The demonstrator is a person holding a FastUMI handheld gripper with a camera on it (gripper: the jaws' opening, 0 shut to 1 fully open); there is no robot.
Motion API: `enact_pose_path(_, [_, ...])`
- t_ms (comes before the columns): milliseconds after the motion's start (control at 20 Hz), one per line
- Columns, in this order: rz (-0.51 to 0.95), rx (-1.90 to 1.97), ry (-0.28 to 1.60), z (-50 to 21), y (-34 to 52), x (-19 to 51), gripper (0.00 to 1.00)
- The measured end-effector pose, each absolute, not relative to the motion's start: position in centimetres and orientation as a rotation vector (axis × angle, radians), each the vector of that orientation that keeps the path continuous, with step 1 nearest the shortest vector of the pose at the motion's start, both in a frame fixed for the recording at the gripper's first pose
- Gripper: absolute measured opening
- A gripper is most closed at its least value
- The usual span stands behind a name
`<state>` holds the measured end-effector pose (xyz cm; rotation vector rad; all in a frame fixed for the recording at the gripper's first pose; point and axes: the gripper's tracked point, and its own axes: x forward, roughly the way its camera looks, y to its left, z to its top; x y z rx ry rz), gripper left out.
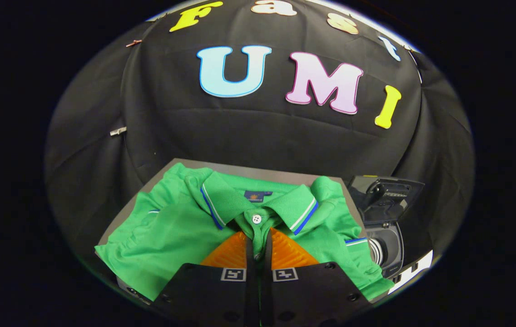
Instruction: Put the clothes into the washing machine and then close the washing machine lid.
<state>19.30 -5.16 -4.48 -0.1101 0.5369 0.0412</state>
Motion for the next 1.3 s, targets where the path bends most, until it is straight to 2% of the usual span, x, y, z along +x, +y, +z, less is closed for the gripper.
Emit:
enact_pose_path(300, [0.080, -0.096, 0.458, -2.2, -5.3, 18.9, 0.07])
enact_pose_path(500, [0.076, -0.061, 0.376, 0.7, -8.4, 19.2, 0.06])
enact_pose_path(950, [-0.009, -0.053, 0.297, 5.0, -21.5, 19.8, 0.06])
enact_pose_path(1300, [-0.068, -0.052, 0.276, 4.5, -33.6, 20.2, 0.06])
